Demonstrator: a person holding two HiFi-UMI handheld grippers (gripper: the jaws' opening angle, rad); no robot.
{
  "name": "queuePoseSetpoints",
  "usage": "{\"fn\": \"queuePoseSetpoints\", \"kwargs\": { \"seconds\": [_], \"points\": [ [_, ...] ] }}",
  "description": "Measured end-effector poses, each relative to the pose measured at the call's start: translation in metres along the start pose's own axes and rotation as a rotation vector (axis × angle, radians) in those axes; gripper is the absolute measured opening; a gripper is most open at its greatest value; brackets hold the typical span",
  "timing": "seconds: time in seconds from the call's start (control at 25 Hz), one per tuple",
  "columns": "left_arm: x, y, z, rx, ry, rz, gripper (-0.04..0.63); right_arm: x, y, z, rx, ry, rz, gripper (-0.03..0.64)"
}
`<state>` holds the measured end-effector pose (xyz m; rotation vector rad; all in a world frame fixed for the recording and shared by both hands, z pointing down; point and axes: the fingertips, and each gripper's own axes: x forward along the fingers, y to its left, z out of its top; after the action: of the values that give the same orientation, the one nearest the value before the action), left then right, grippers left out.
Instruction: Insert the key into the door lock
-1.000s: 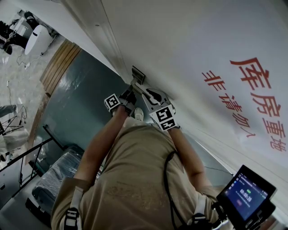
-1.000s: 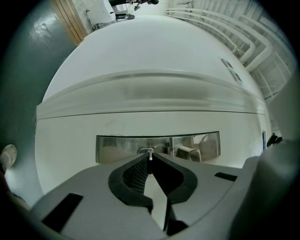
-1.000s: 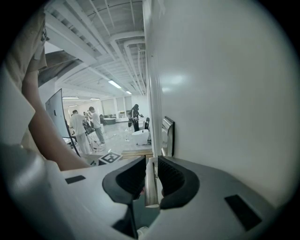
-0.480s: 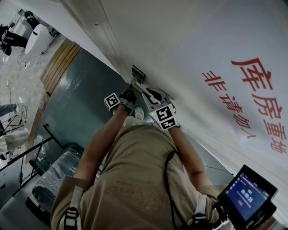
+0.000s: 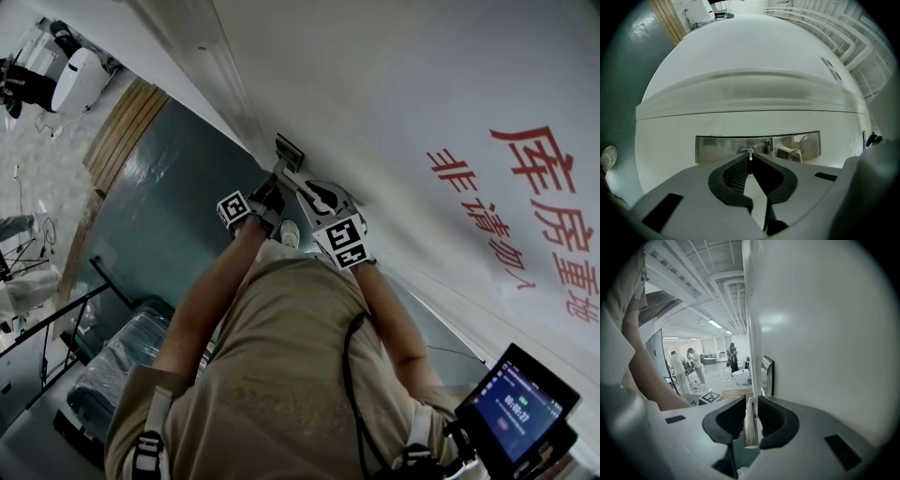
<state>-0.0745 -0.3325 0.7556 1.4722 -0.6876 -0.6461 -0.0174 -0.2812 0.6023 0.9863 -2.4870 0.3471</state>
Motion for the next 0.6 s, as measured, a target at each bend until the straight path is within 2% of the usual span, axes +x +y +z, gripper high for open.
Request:
{"fn": "queuePoseSetpoints", "kwargs": {
  "seconds": [0.6],
  "points": [
    [0.0031, -0.0021, -0.0009, -0.022, -0.013, -0.012, 0.034, 0.0015, 0.0034, 0.0001, 0.005, 0.003, -0.006, 0.086]
  ]
}}
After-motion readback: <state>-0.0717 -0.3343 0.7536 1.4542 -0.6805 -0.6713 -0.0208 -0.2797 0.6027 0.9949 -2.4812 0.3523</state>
